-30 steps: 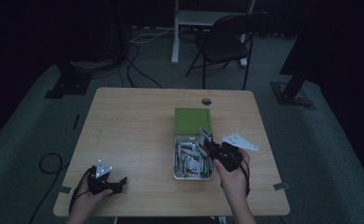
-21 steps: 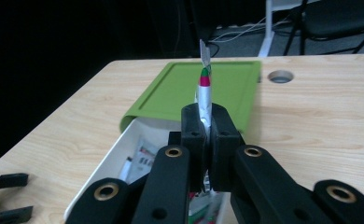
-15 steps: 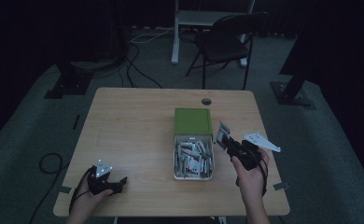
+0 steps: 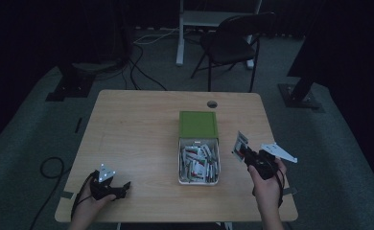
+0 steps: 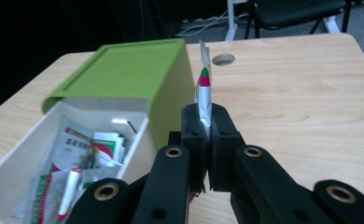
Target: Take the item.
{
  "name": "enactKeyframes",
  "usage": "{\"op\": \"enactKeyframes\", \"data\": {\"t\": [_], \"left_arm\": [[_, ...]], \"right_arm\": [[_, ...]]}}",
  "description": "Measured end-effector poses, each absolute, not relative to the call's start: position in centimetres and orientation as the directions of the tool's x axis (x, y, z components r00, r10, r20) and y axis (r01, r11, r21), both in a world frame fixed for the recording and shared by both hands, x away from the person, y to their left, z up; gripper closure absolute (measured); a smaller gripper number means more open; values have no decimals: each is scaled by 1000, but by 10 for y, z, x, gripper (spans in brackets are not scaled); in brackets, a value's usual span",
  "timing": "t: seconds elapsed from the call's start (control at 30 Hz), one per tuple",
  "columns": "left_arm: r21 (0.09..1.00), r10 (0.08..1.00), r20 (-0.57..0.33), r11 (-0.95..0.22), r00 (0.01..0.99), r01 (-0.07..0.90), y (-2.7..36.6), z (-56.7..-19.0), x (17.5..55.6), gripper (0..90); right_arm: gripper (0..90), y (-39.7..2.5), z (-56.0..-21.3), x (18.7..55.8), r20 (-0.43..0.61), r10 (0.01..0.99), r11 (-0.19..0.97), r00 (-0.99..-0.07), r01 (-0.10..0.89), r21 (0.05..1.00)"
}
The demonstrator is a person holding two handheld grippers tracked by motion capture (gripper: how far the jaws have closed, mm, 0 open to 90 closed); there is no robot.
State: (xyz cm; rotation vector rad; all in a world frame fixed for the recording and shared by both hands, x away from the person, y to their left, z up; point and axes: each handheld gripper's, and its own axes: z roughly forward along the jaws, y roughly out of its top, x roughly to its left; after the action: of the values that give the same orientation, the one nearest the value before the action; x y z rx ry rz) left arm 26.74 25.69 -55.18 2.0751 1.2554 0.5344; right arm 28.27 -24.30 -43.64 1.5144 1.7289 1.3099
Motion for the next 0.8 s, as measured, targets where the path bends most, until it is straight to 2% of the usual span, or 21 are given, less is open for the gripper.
{"op": "enactKeyframes", "data": {"t": [0.8], "left_arm": [[706,888,13,-333,459,625,257,-552,267,120]], "right_arm": [[869,-275,-495,282,238,957,-112,-167,542,833]]}}
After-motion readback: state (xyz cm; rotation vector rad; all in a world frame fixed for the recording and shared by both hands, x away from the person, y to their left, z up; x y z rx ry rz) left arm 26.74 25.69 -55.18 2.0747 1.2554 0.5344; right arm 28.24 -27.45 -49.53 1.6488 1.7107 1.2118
